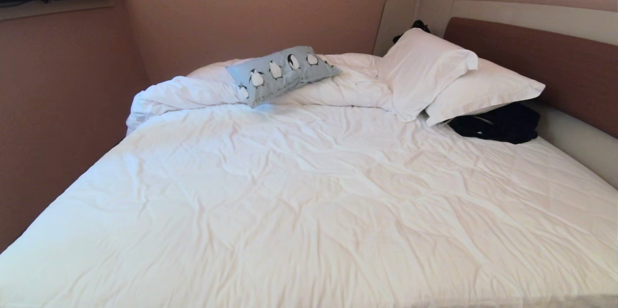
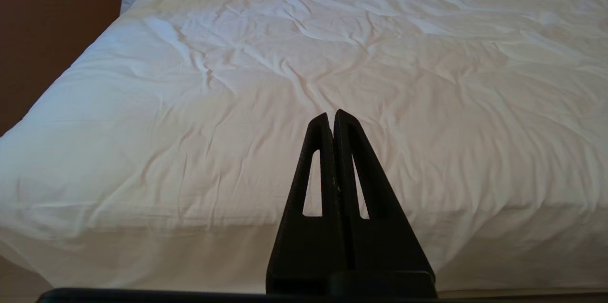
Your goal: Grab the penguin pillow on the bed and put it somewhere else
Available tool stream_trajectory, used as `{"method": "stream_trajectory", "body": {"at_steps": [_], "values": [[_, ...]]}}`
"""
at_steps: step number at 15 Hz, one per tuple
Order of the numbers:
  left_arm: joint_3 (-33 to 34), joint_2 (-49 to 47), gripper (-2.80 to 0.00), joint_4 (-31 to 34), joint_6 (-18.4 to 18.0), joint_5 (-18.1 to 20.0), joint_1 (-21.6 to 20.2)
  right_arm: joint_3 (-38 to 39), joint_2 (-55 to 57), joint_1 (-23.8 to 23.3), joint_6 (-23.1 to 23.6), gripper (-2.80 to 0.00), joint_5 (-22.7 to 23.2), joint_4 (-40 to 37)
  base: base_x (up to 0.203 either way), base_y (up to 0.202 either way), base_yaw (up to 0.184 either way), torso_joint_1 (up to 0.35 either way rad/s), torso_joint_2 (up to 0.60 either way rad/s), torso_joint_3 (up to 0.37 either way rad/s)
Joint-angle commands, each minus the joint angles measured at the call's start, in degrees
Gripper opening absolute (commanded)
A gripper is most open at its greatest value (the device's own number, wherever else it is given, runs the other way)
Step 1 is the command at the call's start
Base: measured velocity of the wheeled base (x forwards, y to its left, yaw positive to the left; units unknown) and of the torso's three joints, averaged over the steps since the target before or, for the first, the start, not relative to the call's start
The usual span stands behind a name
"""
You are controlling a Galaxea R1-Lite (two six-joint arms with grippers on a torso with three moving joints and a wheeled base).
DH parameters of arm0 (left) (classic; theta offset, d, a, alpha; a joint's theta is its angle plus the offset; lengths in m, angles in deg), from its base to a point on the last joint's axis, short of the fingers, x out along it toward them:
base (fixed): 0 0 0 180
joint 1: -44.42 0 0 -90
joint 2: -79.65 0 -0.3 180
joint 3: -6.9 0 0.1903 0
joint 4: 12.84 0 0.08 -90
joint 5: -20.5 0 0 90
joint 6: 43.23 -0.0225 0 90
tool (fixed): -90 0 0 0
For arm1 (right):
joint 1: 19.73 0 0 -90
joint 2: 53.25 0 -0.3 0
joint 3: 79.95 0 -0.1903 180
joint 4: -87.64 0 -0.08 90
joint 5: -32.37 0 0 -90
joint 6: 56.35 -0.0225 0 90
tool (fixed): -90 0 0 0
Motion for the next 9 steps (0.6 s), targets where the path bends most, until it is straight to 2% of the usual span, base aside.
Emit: {"method": "stream_trajectory", "body": {"at_steps": [1, 5, 7, 9], "values": [[0.0, 0.0, -2.8, 0.0, 0.0, 0.0, 0.0, 1.6, 3.5, -0.3, 0.8, -2.8, 0.1, 0.1, 0.0, 0.0, 0.0, 0.0, 0.0, 0.0], [0.0, 0.0, -2.8, 0.0, 0.0, 0.0, 0.0, 5.6, 6.7, -0.3, 3.7, -2.8, 0.1, 4.1, 0.0, 0.0, 0.0, 0.0, 0.0, 0.0], [0.0, 0.0, -2.8, 0.0, 0.0, 0.0, 0.0, 7.3, 7.9, -0.2, 3.8, -2.8, 0.1, 8.5, 0.0, 0.0, 0.0, 0.0, 0.0, 0.0], [0.0, 0.0, -2.8, 0.0, 0.0, 0.0, 0.0, 8.3, 8.1, -0.2, 3.9, -2.8, 0.1, 9.0, 0.0, 0.0, 0.0, 0.0, 0.0, 0.0]]}}
